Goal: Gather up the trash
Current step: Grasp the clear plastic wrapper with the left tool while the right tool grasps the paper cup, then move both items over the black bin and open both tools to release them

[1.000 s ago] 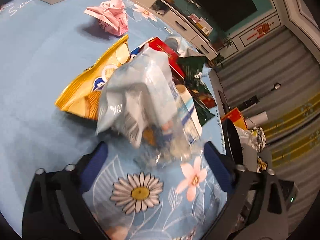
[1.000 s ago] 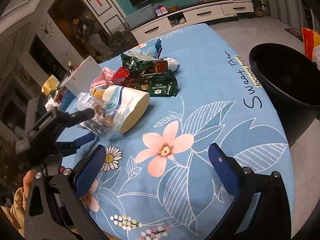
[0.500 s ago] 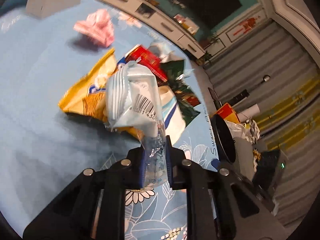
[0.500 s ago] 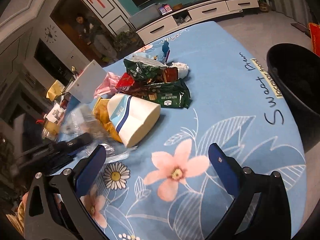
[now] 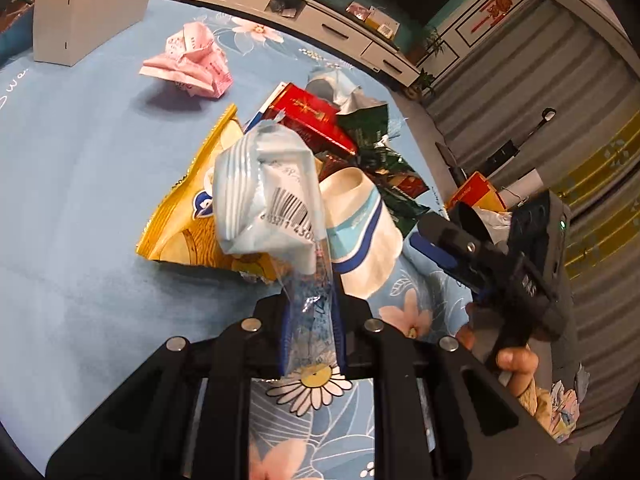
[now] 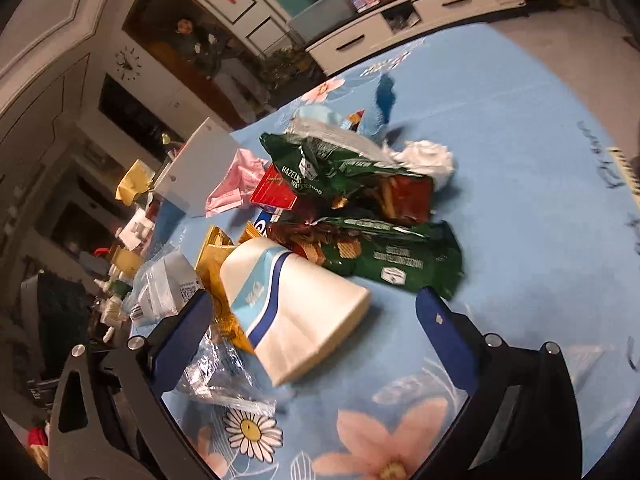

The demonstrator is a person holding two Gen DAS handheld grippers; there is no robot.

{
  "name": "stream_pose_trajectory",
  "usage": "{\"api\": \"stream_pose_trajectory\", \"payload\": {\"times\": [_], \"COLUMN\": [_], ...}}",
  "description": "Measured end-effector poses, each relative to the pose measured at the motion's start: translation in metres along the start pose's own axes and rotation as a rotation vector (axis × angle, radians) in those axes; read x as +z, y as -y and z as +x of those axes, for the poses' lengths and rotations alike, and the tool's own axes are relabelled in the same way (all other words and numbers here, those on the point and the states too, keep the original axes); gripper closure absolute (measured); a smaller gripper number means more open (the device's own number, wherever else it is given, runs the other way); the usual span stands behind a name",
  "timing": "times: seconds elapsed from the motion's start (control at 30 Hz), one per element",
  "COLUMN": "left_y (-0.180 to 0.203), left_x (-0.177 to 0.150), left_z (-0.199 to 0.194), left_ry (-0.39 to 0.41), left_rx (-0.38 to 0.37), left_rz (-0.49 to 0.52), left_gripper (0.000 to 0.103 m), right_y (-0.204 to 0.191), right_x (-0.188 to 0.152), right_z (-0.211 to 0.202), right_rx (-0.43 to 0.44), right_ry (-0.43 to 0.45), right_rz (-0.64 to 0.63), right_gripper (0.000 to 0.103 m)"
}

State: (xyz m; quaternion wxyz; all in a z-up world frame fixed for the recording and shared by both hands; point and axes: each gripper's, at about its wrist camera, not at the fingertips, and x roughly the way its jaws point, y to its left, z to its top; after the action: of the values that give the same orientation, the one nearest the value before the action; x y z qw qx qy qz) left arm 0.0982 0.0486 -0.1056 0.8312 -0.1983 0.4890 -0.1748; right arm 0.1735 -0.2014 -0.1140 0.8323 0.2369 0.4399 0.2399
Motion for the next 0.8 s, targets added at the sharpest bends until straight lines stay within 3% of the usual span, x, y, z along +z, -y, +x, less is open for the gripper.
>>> {"api": "stream_pose_trajectory", "payload": {"times": [0.1,0.2,0.23,0.27,0.37,0.43,0.57,0.73,0.8], "left_y": [-0.001,0.000,0.000,0.001,0.003,0.005,0.017,0.042,0.053], "left_x": [0.001,0.001,0.000,0.000,-0.002,-0.004,-0.008,-0.016,-0.019], "left_z": [0.003,0.004,0.004,0.004,0.004,0.003,0.000,-0.003,-0.003], "left_ry": [-0.006,-0.008,-0.009,-0.010,-0.016,-0.019,-0.022,-0.021,-0.022], "left_rx": [0.002,0.004,0.005,0.007,0.011,0.010,0.009,0.010,0.001], "left_rz": [0.007,0.016,0.019,0.022,0.027,0.033,0.065,0.138,0.160], "left_gripper": [0.085,0.085,0.085,0.085,0.085,0.085,0.085,0.085,0.085], "right_y": [0.002,-0.002,-0.005,-0.006,-0.011,-0.016,-0.031,-0.038,-0.034], "right_x": [0.003,0.000,-0.003,-0.005,-0.014,-0.020,-0.035,-0.058,-0.063], "right_z": [0.013,0.021,0.021,0.021,0.015,0.000,-0.033,-0.084,-0.101], "right_rx": [0.019,0.016,0.021,0.023,0.002,-0.016,-0.120,-0.331,-0.362], "right_ry": [-0.040,-0.087,-0.099,-0.107,-0.117,-0.091,-0.036,0.057,0.093], "right_rz": [0.001,-0.015,-0.030,-0.038,-0.047,-0.060,-0.093,-0.130,-0.123], "right_gripper": [0.008,0.018,0.025,0.041,0.059,0.065,0.075,0.079,0.079]}}
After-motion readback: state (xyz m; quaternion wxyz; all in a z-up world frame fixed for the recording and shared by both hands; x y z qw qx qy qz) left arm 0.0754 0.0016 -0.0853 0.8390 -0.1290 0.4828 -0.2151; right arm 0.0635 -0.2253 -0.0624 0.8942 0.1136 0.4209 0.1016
